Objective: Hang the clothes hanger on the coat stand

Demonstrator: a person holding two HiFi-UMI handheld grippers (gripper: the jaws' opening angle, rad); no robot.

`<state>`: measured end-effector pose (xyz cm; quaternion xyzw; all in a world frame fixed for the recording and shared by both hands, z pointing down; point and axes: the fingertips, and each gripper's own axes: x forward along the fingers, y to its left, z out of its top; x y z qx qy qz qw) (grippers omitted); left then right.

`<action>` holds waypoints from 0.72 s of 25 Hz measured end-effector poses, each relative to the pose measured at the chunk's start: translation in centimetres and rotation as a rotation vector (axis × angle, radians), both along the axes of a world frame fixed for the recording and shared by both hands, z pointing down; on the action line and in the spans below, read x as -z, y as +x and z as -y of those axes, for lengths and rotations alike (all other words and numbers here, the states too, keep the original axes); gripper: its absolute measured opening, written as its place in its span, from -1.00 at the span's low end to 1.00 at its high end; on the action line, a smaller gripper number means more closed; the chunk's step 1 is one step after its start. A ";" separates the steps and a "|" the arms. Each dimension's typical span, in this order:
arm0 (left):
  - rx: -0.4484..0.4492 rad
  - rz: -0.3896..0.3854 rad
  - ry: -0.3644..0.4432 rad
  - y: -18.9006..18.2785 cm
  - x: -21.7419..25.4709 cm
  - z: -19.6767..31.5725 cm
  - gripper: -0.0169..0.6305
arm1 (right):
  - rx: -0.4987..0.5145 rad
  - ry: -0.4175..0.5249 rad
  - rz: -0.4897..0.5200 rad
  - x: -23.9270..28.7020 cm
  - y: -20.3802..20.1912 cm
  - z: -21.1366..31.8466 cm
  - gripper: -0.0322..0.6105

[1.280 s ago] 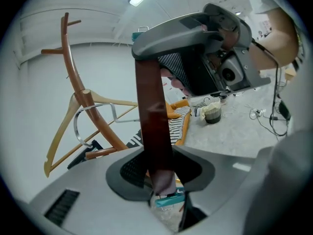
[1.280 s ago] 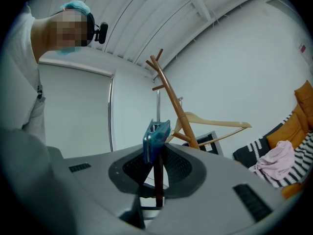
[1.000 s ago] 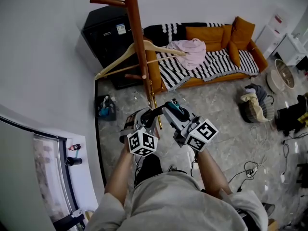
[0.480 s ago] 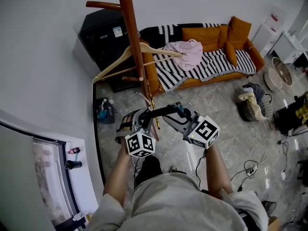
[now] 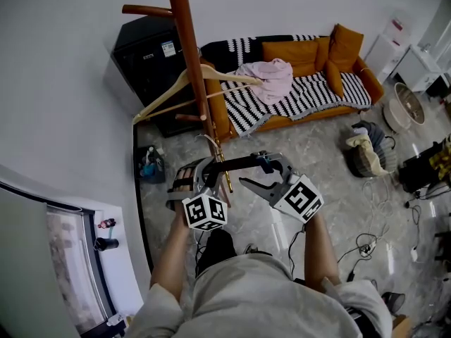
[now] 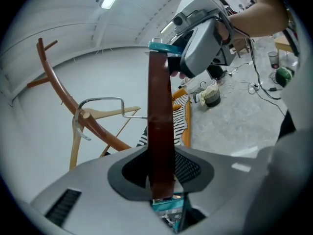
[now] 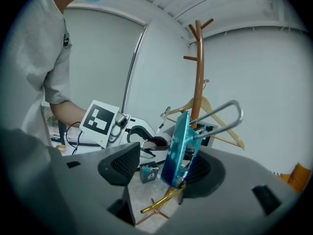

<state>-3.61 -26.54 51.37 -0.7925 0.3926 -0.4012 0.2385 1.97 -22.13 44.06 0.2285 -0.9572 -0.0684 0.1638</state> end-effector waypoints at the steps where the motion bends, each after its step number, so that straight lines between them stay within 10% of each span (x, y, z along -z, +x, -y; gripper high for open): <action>1: 0.000 0.001 0.002 0.0 0.1 0.0 -0.55 | -0.008 0.000 0.000 0.1 0.2 0.0 -0.16; 9: 0.015 0.009 0.018 -0.9 0.3 0.3 -0.55 | -0.085 0.060 -0.079 -0.2 3.3 0.4 -0.16; 18: 0.036 0.034 0.021 -1.7 0.5 1.1 -0.55 | -0.345 0.367 -0.456 3.3 7.9 1.0 -0.15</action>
